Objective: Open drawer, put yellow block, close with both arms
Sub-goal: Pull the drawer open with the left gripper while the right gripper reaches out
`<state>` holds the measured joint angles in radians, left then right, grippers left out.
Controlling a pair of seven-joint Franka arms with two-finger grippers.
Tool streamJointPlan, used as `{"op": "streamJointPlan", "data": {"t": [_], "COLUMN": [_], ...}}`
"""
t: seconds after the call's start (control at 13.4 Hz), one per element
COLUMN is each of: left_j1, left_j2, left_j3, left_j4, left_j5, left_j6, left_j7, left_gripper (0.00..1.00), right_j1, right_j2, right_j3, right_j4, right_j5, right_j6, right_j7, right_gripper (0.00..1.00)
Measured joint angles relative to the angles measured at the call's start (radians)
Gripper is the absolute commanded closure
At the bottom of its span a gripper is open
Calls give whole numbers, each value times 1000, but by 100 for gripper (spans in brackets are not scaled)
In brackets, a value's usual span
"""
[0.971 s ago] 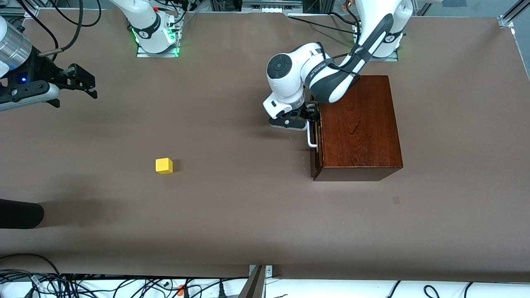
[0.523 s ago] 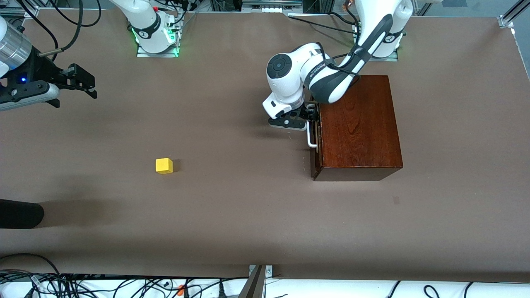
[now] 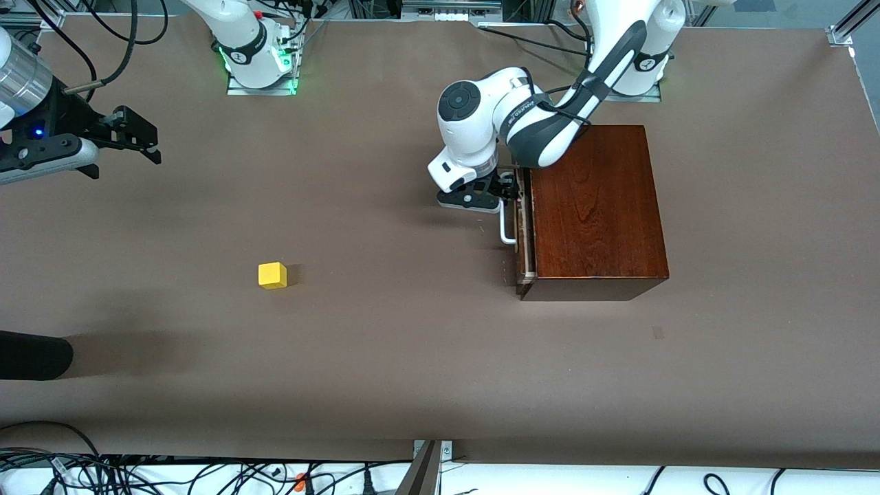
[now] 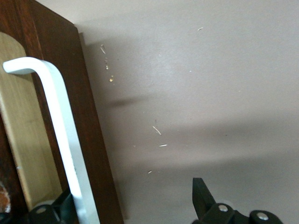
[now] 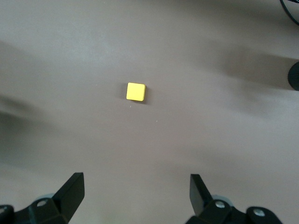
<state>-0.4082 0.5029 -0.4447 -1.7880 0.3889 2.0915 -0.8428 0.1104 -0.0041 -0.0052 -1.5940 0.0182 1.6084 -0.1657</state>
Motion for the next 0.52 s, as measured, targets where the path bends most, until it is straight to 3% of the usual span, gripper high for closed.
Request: {"op": "streamJointPlan", "data": {"t": [0.52], "left_j1": [-30], "left_j2": [33], "left_j3": [3], "left_j4": [60], "left_j5": [-38], "left_j6": [15], "left_j7": [-2], "left_gripper": [0], "right_j1": [-3], "right_j2": [0], "right_j3": [-4], "right_j4": [0], "right_j5": [0], "right_j6": [4], "right_j7": [0], "right_gripper": [0]}}
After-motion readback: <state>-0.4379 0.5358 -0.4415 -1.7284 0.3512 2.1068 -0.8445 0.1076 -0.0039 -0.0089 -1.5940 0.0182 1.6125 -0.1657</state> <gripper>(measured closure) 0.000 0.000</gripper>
